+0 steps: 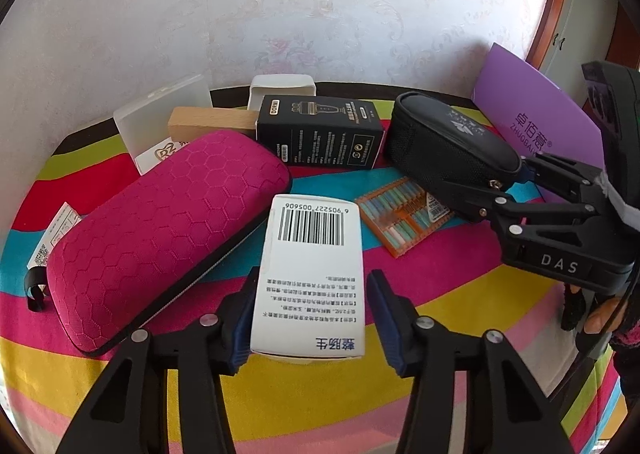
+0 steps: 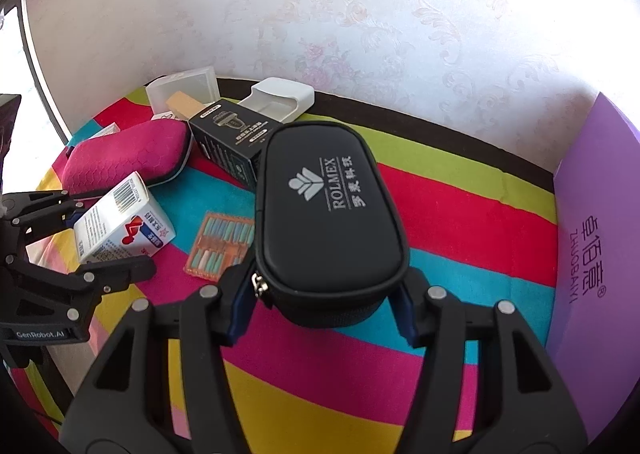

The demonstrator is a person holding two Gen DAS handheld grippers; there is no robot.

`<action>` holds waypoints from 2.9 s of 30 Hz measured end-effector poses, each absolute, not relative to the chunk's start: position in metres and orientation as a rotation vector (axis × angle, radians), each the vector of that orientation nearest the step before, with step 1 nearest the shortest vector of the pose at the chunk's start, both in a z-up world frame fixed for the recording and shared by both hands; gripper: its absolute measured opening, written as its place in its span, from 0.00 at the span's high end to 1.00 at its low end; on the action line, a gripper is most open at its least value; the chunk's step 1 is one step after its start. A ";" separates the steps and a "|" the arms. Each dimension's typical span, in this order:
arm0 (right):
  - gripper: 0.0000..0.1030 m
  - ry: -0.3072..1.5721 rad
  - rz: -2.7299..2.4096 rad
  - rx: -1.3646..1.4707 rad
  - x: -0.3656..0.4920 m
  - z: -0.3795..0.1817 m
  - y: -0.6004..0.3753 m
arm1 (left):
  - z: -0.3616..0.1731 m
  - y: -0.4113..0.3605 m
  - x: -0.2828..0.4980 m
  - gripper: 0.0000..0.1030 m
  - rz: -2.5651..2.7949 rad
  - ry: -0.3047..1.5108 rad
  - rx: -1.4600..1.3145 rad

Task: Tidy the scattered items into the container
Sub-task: 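Grasp the white medicine box with the left gripper while the right gripper grasps the black pouch, then carry the white medicine box and black pouch over the purple box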

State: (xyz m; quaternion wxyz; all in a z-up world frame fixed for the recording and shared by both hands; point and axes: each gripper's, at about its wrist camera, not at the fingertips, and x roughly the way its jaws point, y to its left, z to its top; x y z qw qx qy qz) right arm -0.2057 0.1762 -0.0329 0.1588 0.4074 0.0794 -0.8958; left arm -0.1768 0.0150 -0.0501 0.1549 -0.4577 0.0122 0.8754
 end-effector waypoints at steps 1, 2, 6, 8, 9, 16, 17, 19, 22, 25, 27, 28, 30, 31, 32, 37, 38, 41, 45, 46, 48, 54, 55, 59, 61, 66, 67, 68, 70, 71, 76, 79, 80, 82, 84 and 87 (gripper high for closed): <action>0.42 0.227 -2.563 1.164 -0.205 -0.033 0.176 | -0.050 0.014 -0.177 0.50 2.510 0.021 -1.309; 0.42 0.226 -2.567 1.163 -0.205 -0.033 0.176 | -0.050 0.013 -0.177 0.50 2.511 0.016 -1.307; 0.43 0.226 -2.574 1.155 -0.201 -0.031 0.175 | -0.050 0.015 -0.174 0.50 2.519 0.040 -1.308; 0.43 0.232 -2.570 1.154 -0.198 -0.031 0.176 | -0.049 0.014 -0.173 0.50 2.522 0.038 -1.305; 0.43 0.234 -2.569 1.155 -0.198 -0.032 0.176 | -0.049 0.014 -0.173 0.50 2.524 0.030 -1.306; 0.43 0.216 -2.574 1.152 -0.197 -0.033 0.179 | -0.049 0.012 -0.174 0.49 2.539 -0.013 -1.310; 0.43 0.224 -2.575 1.150 -0.196 -0.033 0.178 | -0.049 0.013 -0.173 0.49 2.539 -0.001 -1.311; 0.43 0.230 -2.570 1.151 -0.194 -0.033 0.177 | -0.049 0.014 -0.173 0.49 2.542 0.014 -1.313; 0.42 0.209 -2.568 1.156 -0.195 -0.035 0.178 | -0.049 0.013 -0.173 0.49 2.551 -0.005 -1.312; 0.42 0.195 -2.583 1.150 -0.195 -0.035 0.180 | -0.049 0.013 -0.172 0.49 2.559 0.000 -1.308; 0.42 0.206 -2.588 1.146 -0.194 -0.034 0.180 | -0.049 0.015 -0.171 0.49 2.564 0.021 -1.310; 0.42 0.213 -2.590 1.143 -0.193 -0.034 0.179 | -0.049 0.016 -0.171 0.50 2.565 0.027 -1.312; 0.43 0.223 -2.589 1.142 -0.192 -0.033 0.179 | -0.049 0.015 -0.170 0.50 2.567 0.031 -1.313; 0.43 0.225 -2.588 1.142 -0.190 -0.032 0.179 | -0.049 0.015 -0.169 0.50 2.569 0.030 -1.314; 0.43 0.229 -2.587 1.142 -0.189 -0.032 0.179 | -0.049 0.014 -0.167 0.52 2.572 0.030 -1.315; 0.43 0.252 -2.578 1.134 -0.173 -0.030 0.179 | -0.047 0.010 -0.158 0.58 2.575 0.027 -1.321; 0.43 0.260 -2.575 1.130 -0.168 -0.029 0.178 | -0.047 0.009 -0.155 0.59 2.574 0.025 -1.322; 0.43 0.291 -2.568 1.116 -0.152 -0.028 0.178 | -0.046 0.007 -0.146 0.60 2.570 0.012 -1.319; 0.44 0.304 -2.558 1.100 -0.131 -0.024 0.177 | -0.045 0.007 -0.132 0.60 2.563 -0.006 -1.307; 0.44 0.309 -2.556 1.094 -0.126 -0.023 0.177 | -0.045 0.007 -0.129 0.60 2.560 -0.009 -1.307; 0.45 0.317 -2.554 1.081 -0.117 -0.019 0.178 | -0.043 0.008 -0.121 0.61 2.556 -0.011 -1.303; 0.48 0.309 -2.553 1.057 -0.091 -0.011 0.186 | -0.038 0.013 -0.101 0.61 2.556 -0.010 -1.281; 0.48 0.306 -2.550 1.057 -0.088 -0.011 0.188 | -0.036 0.015 -0.097 0.61 2.556 -0.012 -1.274; 0.49 0.289 -2.561 1.042 -0.072 -0.007 0.195 | -0.023 0.018 -0.082 0.61 2.566 0.005 -1.232; 0.49 0.273 -2.573 1.023 -0.065 -0.001 0.200 | -0.016 0.021 -0.077 0.61 2.566 0.017 -1.215; 0.49 0.244 -2.597 0.965 -0.047 0.017 0.211 | -0.005 0.032 -0.068 0.61 2.565 0.052 -1.188; 0.49 0.241 -2.598 0.957 -0.044 0.020 0.212 | -0.004 0.034 -0.067 0.61 2.565 0.067 -1.188; 0.49 0.239 -2.597 0.951 -0.041 0.022 0.213 | -0.004 0.037 -0.066 0.61 2.562 0.088 -1.191; 0.49 0.243 -2.595 0.945 -0.037 0.023 0.214 | -0.008 0.040 -0.066 0.61 2.565 0.118 -1.200; 0.49 0.245 -2.595 0.946 -0.035 0.022 0.215 | -0.011 0.040 -0.068 0.60 2.569 0.117 -1.210; 0.49 0.220 -2.593 0.971 -0.033 0.015 0.222 | -0.025 0.043 -0.087 0.57 2.585 0.092 -1.271; 0.49 0.205 -2.597 0.974 -0.031 0.015 0.224 | -0.027 0.052 -0.097 0.55 2.599 0.131 -1.253; 0.49 0.202 -2.599 0.975 -0.031 0.015 0.224 | -0.029 0.055 -0.101 0.55 2.600 0.143 -1.258; 0.49 0.196 -2.602 0.977 -0.030 0.015 0.224 | -0.032 0.059 -0.105 0.56 2.590 0.142 -1.272; 0.49 0.189 -2.603 0.976 -0.030 0.016 0.225 | -0.035 0.062 -0.103 0.61 2.577 0.153 -1.274; 0.49 0.191 -2.602 0.972 -0.029 0.017 0.224 | -0.036 0.062 -0.093 0.61 2.579 0.195 -1.253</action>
